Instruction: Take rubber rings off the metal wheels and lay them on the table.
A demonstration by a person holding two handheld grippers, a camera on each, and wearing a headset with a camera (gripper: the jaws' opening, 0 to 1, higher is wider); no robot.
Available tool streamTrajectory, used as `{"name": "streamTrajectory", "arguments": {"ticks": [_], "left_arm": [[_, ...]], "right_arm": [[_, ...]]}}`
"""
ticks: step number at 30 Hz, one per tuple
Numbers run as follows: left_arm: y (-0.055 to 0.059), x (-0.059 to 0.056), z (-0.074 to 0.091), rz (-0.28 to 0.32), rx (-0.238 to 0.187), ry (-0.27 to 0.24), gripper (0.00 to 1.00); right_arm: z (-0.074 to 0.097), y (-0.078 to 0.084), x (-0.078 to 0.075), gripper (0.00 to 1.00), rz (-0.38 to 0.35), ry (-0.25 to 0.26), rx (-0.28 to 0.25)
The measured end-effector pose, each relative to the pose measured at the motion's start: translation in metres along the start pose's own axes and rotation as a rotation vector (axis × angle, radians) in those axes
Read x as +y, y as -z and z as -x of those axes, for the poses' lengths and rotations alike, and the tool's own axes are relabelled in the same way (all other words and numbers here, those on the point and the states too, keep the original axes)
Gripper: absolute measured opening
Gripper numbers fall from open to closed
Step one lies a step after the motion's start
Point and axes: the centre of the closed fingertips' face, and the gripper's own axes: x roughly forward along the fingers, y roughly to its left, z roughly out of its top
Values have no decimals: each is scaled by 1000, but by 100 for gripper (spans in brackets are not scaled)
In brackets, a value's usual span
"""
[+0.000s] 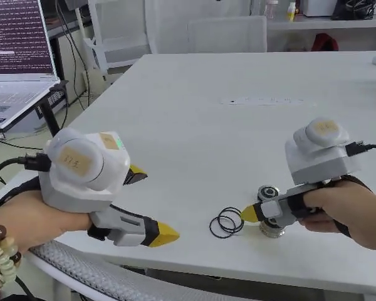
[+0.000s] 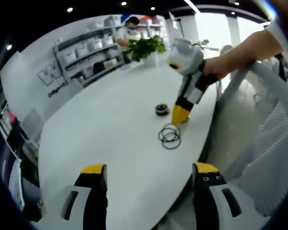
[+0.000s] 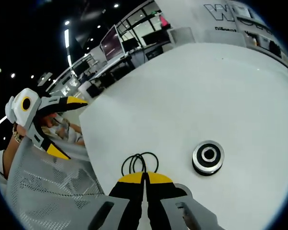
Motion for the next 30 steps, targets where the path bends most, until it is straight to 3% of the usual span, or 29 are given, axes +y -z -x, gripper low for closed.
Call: {"name": "streamTrajectory", "arguments": {"ticks": [18, 30], "left_arm": [[13, -3, -2, -56, 74, 12, 72], [13, -3, -2, -71, 77, 13, 71]], "right_arm": [[-3, -3, -5, 0, 71, 22, 8], [-5, -4, -7, 1, 132, 44, 15]]}}
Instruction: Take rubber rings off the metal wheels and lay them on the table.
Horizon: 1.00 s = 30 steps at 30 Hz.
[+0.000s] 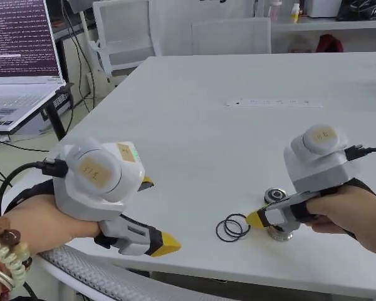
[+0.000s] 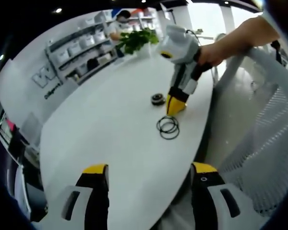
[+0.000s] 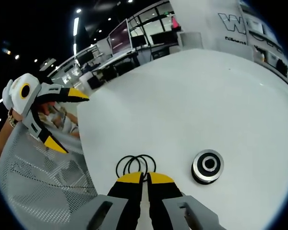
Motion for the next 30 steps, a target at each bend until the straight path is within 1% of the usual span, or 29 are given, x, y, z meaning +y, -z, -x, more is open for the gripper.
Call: {"name": "streamTrajectory", "arguments": {"ticks": [4, 6, 9, 12, 16, 19, 22, 26, 30], "left_arm": [[1, -1, -1, 4, 3, 7, 71], [0, -1, -1, 2, 3, 9, 71], [1, 0, -1, 1, 5, 4, 71], [1, 1, 0, 8, 3, 0, 71], [2, 0, -1, 4, 13, 2, 71], [1, -1, -1, 1, 10, 1, 72], [3, -1, -1, 8, 14, 2, 71], [2, -2, 0, 7, 14, 2, 71], [1, -3, 0, 9, 11, 0, 71]], "right_arm": [[0, 0, 1, 1, 9, -1, 1], [0, 2, 1, 3, 16, 1, 10], [2, -1, 0, 4, 19, 6, 3], [4, -7, 1, 6, -8, -3, -27], [9, -14, 1, 8, -15, 7, -59], [14, -20, -1, 10, -28, 14, -86], [20, -30, -2, 11, -51, 16, -133], [27, -40, -5, 12, -68, 23, -180], [32, -46, -7, 14, -87, 22, -211]]}}
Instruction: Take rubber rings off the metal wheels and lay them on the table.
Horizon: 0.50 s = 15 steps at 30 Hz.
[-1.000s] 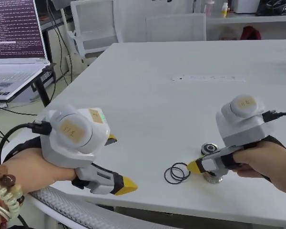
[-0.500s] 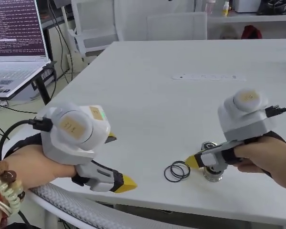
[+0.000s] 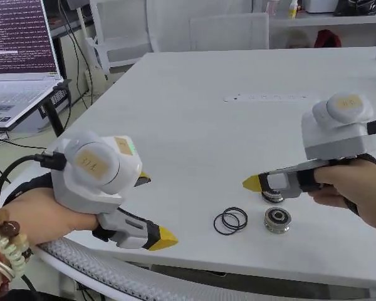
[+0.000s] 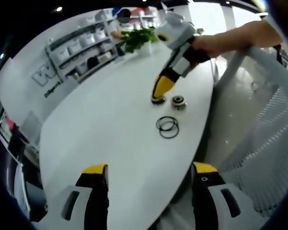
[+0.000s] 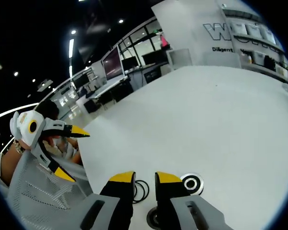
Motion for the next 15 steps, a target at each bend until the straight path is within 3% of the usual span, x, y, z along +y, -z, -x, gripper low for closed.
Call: {"name": "streamTrajectory", "arguments": {"ticks": [15], "left_arm": [[0, 0, 0, 6, 0, 2, 71]], "right_arm": [[23, -34, -22, 19, -127, 44, -173]]}}
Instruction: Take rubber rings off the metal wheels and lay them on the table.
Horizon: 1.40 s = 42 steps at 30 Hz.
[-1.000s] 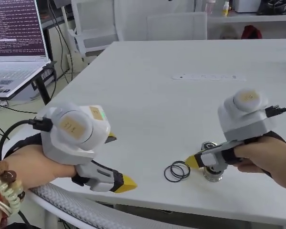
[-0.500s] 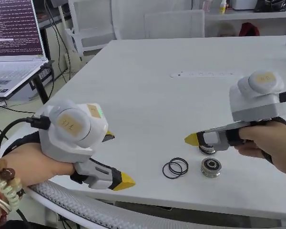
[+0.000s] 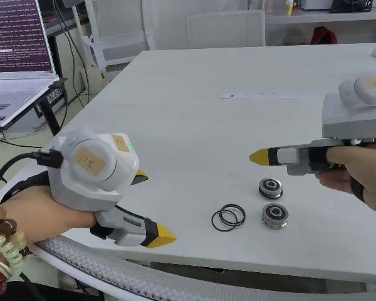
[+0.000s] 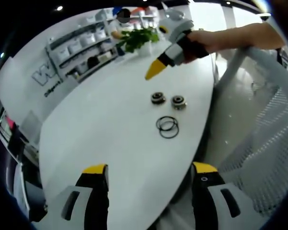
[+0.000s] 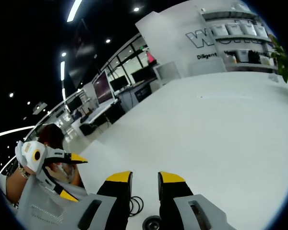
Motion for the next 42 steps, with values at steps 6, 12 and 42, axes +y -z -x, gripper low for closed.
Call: {"name": "streamTrajectory", "arguments": {"ticks": [6, 12, 42], "left_arm": [[-2, 1, 0, 8, -13, -3, 71], [-5, 3, 0, 15, -23, 0, 71], [-70, 34, -1, -4, -188, 29, 74]], "right_arm": [[3, -2, -13, 19, -36, 38, -16], [7, 1, -34, 15, -75, 111, -5], [12, 14, -70, 15, -336, 178, -46]]}}
